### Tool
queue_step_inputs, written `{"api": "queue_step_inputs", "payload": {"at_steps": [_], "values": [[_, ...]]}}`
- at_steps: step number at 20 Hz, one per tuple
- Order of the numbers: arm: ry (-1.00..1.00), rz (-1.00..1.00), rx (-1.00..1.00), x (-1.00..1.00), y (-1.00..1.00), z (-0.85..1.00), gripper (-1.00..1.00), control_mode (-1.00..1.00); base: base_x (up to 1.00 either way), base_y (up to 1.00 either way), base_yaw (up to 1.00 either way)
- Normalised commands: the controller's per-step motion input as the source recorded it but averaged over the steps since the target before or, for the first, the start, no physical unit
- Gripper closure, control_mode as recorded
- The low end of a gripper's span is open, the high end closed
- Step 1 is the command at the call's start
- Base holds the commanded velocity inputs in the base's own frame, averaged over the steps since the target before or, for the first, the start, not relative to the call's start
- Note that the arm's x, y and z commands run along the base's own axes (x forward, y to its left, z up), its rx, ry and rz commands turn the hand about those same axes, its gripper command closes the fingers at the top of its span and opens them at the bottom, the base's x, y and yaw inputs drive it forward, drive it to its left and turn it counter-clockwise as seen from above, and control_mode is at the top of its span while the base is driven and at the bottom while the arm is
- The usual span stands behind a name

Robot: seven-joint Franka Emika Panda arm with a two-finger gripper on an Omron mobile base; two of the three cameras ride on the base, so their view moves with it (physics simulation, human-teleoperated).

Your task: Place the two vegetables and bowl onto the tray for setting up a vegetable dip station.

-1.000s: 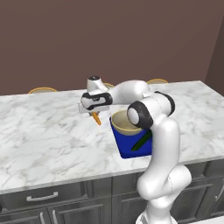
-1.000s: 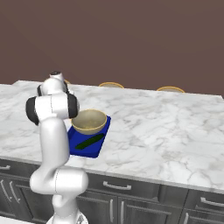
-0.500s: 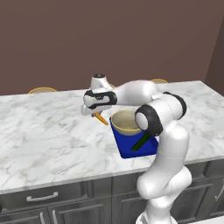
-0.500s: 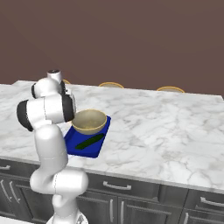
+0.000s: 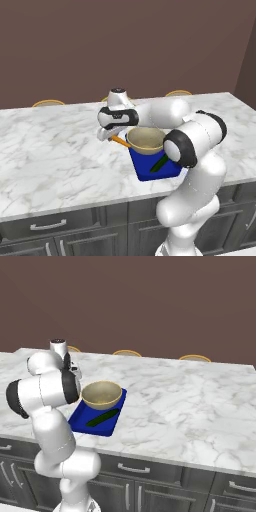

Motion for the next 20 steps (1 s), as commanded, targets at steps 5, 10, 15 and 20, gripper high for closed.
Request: {"api": "queue_step_inputs", "payload": {"at_steps": [5, 10, 15, 20], "values": [[0.0, 0.15, 0.0, -0.56, -0.38, 0.02, 1.0, -1.0, 0.0, 0.0, 0.0], [0.0, 0.13, -0.01, -0.48, -0.53, 0.0, 1.0, -1.0, 0.0, 0.0, 0.0], [0.0, 0.12, -0.02, -0.48, -0.43, 0.0, 1.0, -1.0, 0.0, 0.0, 0.0], [-0.02, 0.13, -0.02, -0.37, -0.41, 0.0, 1.0, -1.0, 0.0, 0.0, 0.0]]}}
